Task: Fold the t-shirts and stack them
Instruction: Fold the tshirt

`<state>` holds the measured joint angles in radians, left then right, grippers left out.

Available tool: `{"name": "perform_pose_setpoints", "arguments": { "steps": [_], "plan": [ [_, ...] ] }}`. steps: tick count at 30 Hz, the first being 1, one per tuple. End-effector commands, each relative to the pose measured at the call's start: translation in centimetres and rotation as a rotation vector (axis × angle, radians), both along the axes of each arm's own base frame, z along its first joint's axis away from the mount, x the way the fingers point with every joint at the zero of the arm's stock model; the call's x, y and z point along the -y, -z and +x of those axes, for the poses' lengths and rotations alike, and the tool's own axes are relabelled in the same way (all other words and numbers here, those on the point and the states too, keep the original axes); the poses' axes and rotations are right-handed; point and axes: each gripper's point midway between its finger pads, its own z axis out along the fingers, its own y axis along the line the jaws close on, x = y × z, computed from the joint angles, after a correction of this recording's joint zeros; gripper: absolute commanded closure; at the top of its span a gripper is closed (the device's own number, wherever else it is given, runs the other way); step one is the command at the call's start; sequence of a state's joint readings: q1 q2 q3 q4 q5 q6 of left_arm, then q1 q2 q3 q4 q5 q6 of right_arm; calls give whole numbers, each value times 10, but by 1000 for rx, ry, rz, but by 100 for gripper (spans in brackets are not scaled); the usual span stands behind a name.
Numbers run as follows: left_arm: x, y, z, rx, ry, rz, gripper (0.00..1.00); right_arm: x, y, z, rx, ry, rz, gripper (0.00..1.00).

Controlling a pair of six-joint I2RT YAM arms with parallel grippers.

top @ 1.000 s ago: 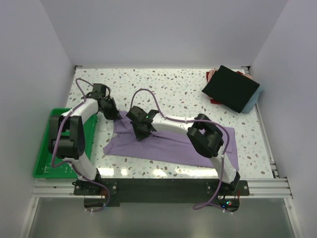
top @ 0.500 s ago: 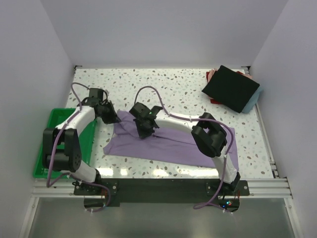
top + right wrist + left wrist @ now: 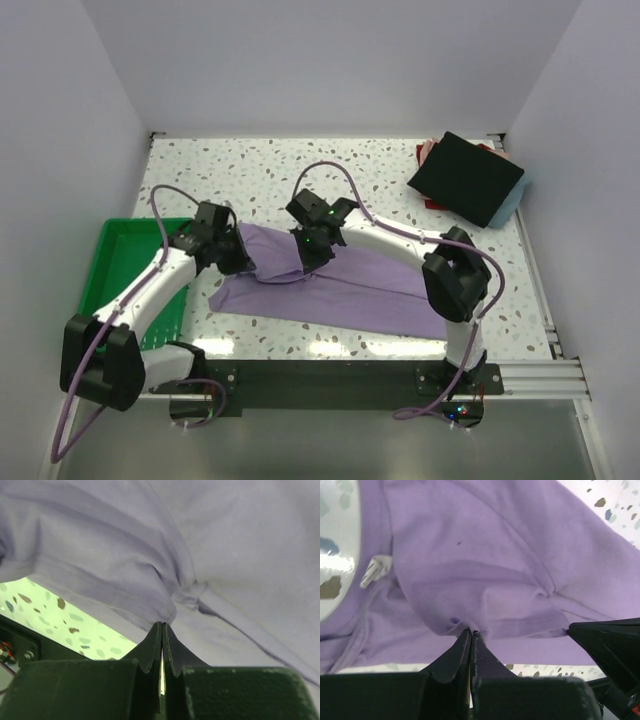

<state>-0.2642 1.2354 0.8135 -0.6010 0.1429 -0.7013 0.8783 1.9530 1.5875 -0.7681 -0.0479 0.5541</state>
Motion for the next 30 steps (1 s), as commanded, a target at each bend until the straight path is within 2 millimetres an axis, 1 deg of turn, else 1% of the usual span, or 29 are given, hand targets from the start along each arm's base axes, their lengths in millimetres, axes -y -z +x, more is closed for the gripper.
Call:
{"name": "perform_pose_setpoints", "arguments": {
  "steps": [1, 3, 4, 6, 7, 10, 12, 21, 27, 29, 30],
  "plan": [
    [-16, 4, -25, -46, -116, 43, 100, 15, -14, -23, -32, -60, 1, 100],
    [-19, 1, -33, -31, -142, 35, 100, 19, -13, -30, -52, -73, 2, 100],
    [-20, 7, -42, -57, -144, 35, 100, 23, -10, -35, -63, -78, 4, 100],
    [-21, 7, -49, -57, -155, 29, 100, 25, -8, -40, -75, -88, 7, 100],
    [-24, 12, -56, -81, -161, 39, 100, 25, -8, -42, -78, -92, 12, 100],
    [-31, 12, -66, -88, -185, 62, 100, 25, -6, -46, -95, -111, 16, 100],
    [-32, 11, -67, -80, -191, 59, 100, 24, -3, -51, -112, -125, 26, 100],
    [-36, 18, -81, -116, -209, 68, 100, 23, 15, -63, -169, -158, 21, 100],
    [-39, 30, -91, -150, -193, 90, 100, 19, 22, -69, -188, -181, 15, 100],
    [-40, 33, -93, -160, -189, 96, 93, 20, 26, -69, -194, -180, 3, 100],
    [-40, 33, -92, -157, -185, 95, 80, 20, 27, -70, -197, -184, -1, 100]
  ]
}}
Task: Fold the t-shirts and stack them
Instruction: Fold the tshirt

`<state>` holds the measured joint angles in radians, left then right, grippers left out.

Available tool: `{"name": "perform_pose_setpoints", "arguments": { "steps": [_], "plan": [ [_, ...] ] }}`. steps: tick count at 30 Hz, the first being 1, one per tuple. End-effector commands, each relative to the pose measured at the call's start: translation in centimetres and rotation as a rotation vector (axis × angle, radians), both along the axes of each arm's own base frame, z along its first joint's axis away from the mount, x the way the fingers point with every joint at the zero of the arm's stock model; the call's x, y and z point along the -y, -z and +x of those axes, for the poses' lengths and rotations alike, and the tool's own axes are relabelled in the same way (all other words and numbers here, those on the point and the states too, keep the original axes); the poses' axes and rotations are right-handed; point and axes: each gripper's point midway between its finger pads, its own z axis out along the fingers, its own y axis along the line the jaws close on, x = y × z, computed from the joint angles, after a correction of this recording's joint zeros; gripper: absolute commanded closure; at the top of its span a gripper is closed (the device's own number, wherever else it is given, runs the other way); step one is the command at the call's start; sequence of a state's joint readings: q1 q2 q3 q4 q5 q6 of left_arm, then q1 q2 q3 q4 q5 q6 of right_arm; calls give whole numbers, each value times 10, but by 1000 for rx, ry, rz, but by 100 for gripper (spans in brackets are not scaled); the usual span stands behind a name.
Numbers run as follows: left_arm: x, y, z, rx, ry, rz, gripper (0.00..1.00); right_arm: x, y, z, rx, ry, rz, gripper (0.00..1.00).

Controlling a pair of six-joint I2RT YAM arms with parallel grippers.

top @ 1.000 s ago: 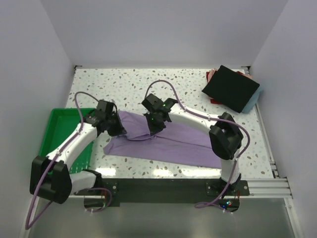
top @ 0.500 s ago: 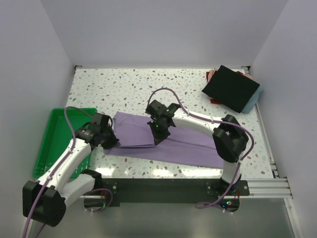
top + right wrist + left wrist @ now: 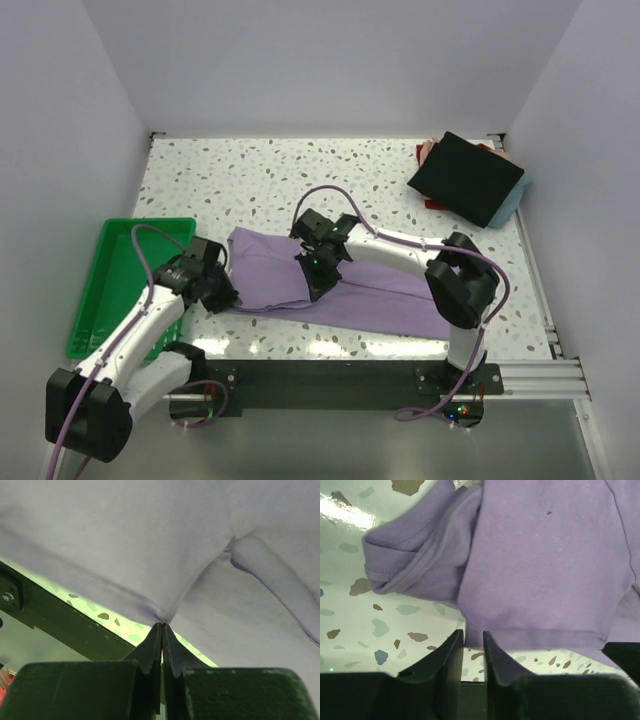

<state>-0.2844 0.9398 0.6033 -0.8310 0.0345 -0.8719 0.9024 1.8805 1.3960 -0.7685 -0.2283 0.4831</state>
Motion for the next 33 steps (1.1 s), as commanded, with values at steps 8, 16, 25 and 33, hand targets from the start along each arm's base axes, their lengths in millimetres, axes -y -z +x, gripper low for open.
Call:
{"name": "perform_pose_setpoints", "arguments": {
  "steps": [8, 16, 25, 33],
  "plan": [
    [-1, -22, 12, 54, -3, 16, 30, 9, -7, -5, -1, -43, -48, 69],
    [21, -51, 78, 168, 22, -23, 29, 44, -41, 36, 85, 115, -48, 62],
    [57, -3, 121, 114, 50, -134, 29, 140, -16, 111, 114, 332, -83, 62],
    [41, 44, 147, 16, 92, 9, 26, 194, 37, 119, 17, 425, -150, 64]
  ]
}}
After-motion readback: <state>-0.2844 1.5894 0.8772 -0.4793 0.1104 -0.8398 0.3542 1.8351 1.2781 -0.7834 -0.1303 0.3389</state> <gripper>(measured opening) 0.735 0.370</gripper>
